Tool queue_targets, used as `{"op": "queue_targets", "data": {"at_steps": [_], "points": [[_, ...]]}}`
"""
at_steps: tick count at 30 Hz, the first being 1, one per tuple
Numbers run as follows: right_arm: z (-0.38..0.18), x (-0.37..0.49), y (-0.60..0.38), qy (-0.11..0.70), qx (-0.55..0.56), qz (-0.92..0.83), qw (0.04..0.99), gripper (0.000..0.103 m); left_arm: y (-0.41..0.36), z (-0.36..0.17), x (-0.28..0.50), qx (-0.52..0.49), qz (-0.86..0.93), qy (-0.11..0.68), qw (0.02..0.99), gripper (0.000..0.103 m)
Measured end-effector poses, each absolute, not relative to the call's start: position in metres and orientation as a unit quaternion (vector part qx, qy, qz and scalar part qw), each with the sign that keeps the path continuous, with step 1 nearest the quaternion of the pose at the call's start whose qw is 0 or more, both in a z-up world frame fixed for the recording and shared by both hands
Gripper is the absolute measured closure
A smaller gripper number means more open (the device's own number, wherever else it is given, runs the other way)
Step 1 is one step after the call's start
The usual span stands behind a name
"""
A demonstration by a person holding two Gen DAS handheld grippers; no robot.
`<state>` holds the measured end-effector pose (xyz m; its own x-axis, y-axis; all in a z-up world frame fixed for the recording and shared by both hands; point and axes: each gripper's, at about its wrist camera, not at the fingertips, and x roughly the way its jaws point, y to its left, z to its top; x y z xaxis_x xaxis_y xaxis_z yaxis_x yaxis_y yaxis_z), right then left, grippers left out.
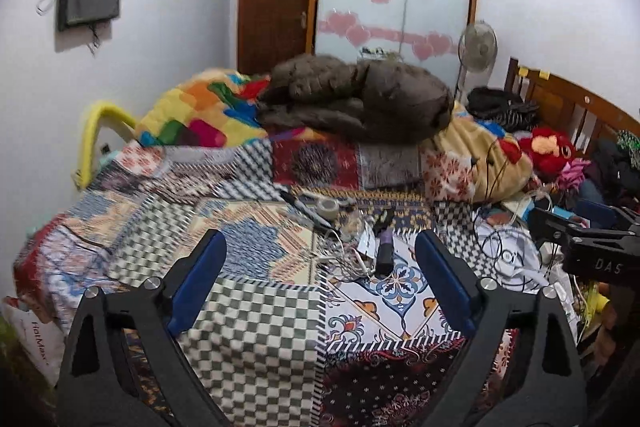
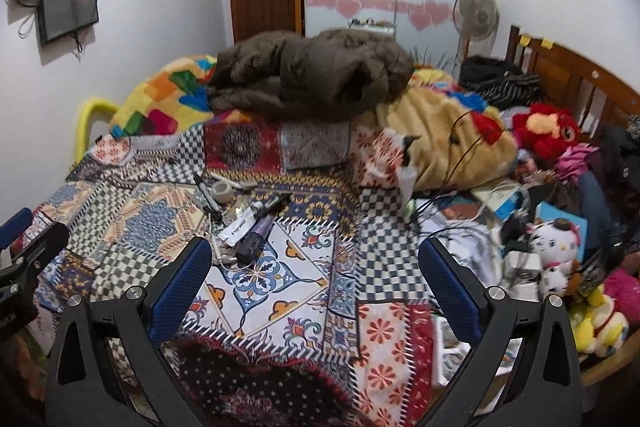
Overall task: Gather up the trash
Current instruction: 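Reach both tools toward the items on the quilt, left tool to the white earphones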
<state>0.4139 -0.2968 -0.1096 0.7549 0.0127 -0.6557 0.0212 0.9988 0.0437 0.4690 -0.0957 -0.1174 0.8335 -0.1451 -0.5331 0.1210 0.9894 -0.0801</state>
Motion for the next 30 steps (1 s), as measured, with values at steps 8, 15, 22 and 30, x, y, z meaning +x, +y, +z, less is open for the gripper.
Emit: {"op": "queue_targets", "data": {"at_steps": [8,15,22,30], "points": [[-0.176,0.481,-0.289,0.413,0.037,0.035,0.909,0.002,-0.100,-0.180,0.544,-0.027,-0.073,0.339,0.937,0.014],[-0.215,0.530,-0.271,0.457,0.079,0.080,0.882,0.031,-0.092,-0.215,0.582,-0.033,-0.073,0.377,0.923,0.027],[-0.247,0.560,-0.265,0.495,0.123,0.102,0.854,0.054,-0.085,-0.237,0.597,-0.057,-0.087,0.405,0.908,0.029],[-0.250,0.572,-0.265,0.508,0.129,0.136,0.841,0.074,-0.110,-0.261,0.609,-0.053,-0.108,0.444,0.888,0.029]]}}
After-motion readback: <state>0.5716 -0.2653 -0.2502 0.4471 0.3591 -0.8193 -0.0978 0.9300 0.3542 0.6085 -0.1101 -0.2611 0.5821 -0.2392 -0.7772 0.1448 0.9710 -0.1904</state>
